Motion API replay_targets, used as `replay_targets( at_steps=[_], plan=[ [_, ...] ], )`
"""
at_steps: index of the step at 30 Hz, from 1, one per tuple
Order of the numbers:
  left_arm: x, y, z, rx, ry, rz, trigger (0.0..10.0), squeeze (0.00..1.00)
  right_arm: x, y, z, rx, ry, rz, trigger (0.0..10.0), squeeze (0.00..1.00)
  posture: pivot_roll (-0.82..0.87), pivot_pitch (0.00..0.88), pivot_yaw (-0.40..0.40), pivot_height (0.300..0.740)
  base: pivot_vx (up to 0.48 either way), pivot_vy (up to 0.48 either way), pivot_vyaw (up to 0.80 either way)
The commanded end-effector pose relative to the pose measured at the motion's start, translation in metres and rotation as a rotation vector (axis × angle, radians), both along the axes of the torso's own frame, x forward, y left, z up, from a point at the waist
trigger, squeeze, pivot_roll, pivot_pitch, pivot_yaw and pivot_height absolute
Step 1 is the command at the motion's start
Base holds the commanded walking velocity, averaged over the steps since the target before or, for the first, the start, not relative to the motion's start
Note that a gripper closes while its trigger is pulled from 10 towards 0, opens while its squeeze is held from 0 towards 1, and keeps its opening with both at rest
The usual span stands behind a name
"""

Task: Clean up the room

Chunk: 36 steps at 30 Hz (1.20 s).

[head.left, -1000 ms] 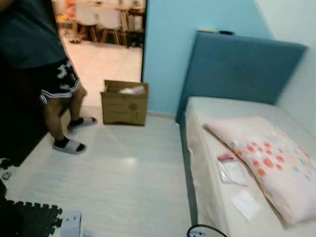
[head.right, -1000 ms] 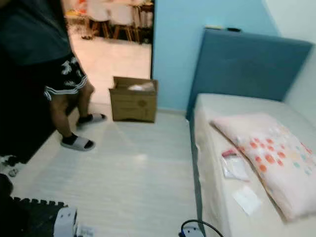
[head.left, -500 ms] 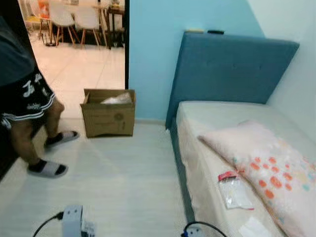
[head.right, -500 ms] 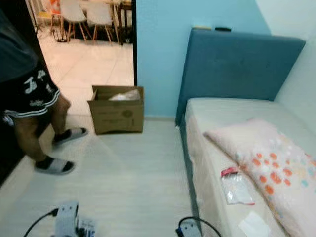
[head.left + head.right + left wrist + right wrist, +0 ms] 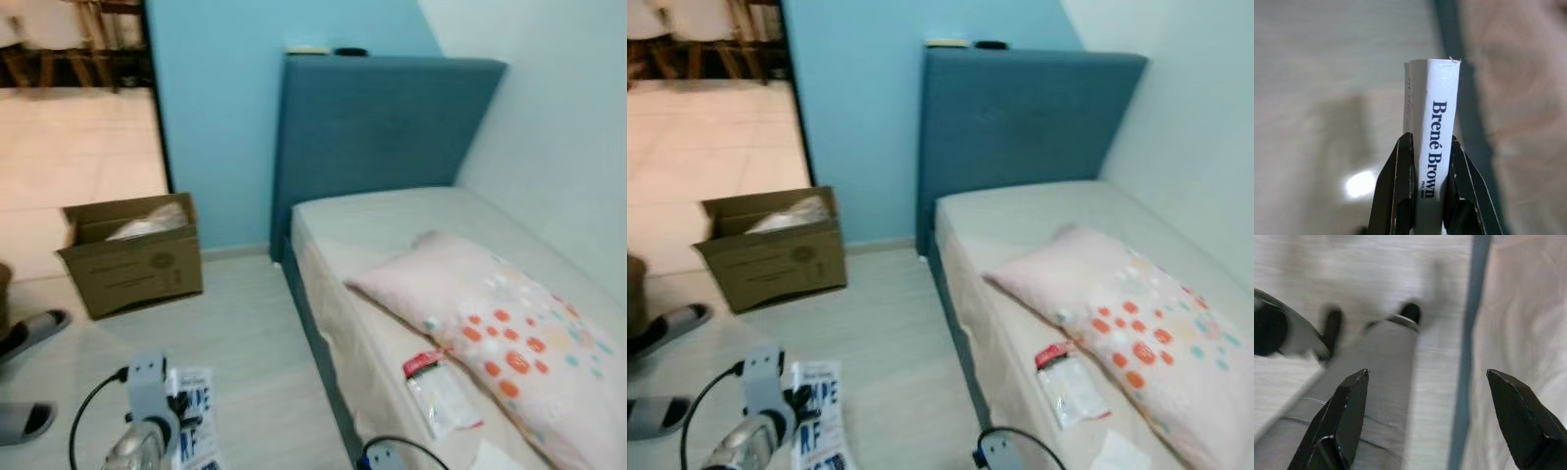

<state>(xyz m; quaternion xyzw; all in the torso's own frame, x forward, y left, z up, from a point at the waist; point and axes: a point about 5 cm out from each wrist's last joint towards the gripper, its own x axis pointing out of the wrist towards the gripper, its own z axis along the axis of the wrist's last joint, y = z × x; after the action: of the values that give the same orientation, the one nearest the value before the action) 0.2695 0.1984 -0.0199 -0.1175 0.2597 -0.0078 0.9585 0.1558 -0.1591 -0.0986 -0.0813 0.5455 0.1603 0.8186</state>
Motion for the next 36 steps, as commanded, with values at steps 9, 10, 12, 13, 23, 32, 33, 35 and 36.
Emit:
replay_targets(
  at_steps=[9, 10, 12, 13, 23, 32, 33, 35, 36],
  plan=[
    [0.007, -0.022, 0.006, -0.02, -0.052, -0.171, 10.0, 0.0, -0.015, -0.004, -0.006, -0.018, 0.05, -0.033, 10.0, 0.0, -0.01, 0.0, -0.09, 0.74, 0.0, 0.0, -0.69],
    [0.006, -0.023, 0.005, -0.018, -0.048, -0.172, 10.0, 0.0, -0.015, -0.004, -0.006, -0.019, 0.051, -0.035, 10.0, 0.0, -0.01, 0.0, -0.09, 0.74, 0.0, 0.0, -0.69],
    [0.005, -0.025, 0.003, -0.018, -0.043, -0.176, 10.0, 0.0, -0.015, -0.005, -0.006, -0.02, 0.051, -0.038, 10.0, 0.0, -0.01, 0.0, -0.09, 0.74, 0.0, 0.0, -0.69],
    [0.005, -0.025, 0.003, -0.018, -0.043, -0.176, 10.0, 0.0, -0.015, -0.005, -0.006, -0.02, 0.051, -0.038, 10.0, 0.0, -0.01, 0.0, -0.09, 0.74, 0.0, 0.0, -0.69],
    [-0.005, -0.03, -0.006, -0.011, -0.008, -0.174, 10.0, 0.0, -0.016, -0.007, -0.006, -0.034, 0.049, -0.051, 10.0, 0.0, -0.01, 0.0, -0.093, 0.74, 0.0, 0.0, -0.69],
    [0.008, -0.037, 0.005, -0.048, -0.065, -0.148, 10.0, 0.0, -0.014, -0.007, -0.005, -0.036, 0.044, -0.058, 10.0, 0.0, 0.0, 0.0, -0.094, 0.74, 0.0, 0.0, -0.69],
    [0.008, -0.037, 0.005, -0.048, -0.065, -0.148, 10.0, 0.0, -0.014, -0.007, -0.005, -0.036, 0.044, -0.058, 10.0, 0.0, 0.0, 0.0, -0.094, 0.74, 0.0, 0.0, -0.69],
    [0.015, -0.043, 0.012, -0.061, -0.097, -0.158, 10.0, 0.0, -0.013, -0.007, -0.005, -0.037, 0.043, -0.063, 10.0, 0.0, -0.01, 0.0, -0.093, 0.74, 0.0, 0.0, -0.69],
    [0.017, -0.045, 0.013, -0.066, -0.106, -0.16, 10.0, 0.0, -0.013, -0.007, -0.005, -0.038, 0.042, -0.065, 10.0, 0.0, -0.01, 0.0, -0.093, 0.74, 0.0, 0.0, -0.69]
  ],
)
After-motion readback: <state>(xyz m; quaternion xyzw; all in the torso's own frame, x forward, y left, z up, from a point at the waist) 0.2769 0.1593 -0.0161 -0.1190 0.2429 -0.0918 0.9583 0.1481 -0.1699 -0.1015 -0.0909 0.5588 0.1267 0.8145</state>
